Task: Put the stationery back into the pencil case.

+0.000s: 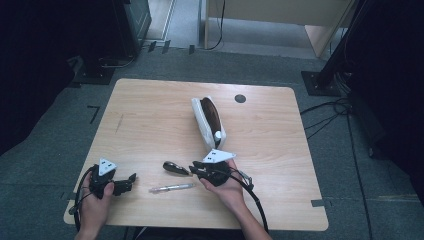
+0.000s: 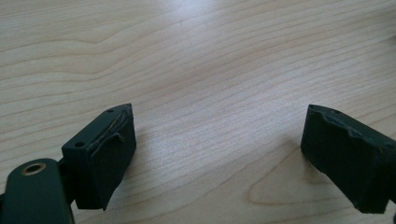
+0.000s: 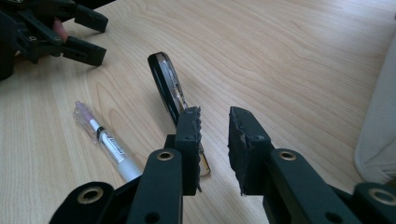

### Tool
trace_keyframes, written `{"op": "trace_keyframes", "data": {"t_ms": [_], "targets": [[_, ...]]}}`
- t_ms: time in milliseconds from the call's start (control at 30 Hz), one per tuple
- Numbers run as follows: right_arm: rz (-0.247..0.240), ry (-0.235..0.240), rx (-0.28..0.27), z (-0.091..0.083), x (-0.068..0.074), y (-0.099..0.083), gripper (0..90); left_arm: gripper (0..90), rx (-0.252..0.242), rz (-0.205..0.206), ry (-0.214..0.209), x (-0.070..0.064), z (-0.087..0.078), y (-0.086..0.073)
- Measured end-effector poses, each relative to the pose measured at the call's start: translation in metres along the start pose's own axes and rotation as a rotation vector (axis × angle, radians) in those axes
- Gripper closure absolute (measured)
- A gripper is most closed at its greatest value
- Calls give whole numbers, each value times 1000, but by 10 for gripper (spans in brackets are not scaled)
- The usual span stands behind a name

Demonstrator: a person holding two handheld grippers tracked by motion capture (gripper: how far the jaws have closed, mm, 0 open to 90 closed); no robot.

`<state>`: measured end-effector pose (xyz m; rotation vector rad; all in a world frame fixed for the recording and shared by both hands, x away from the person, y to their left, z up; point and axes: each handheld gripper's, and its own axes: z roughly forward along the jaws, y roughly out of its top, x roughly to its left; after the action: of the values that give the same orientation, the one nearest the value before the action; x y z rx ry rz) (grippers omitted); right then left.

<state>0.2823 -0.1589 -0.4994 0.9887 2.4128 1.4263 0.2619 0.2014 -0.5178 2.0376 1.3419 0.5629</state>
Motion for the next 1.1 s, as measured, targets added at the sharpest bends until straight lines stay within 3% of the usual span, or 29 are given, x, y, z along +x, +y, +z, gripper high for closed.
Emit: {"op": "trace_keyframes", "data": {"t_ms": [633,1100], "targets": [[-13,49,47,21,4,-4,695,106,1,1,0,0,0,0],[-51,41,93,35,9,-5,709,106,1,0,0,0,0,0]]}}
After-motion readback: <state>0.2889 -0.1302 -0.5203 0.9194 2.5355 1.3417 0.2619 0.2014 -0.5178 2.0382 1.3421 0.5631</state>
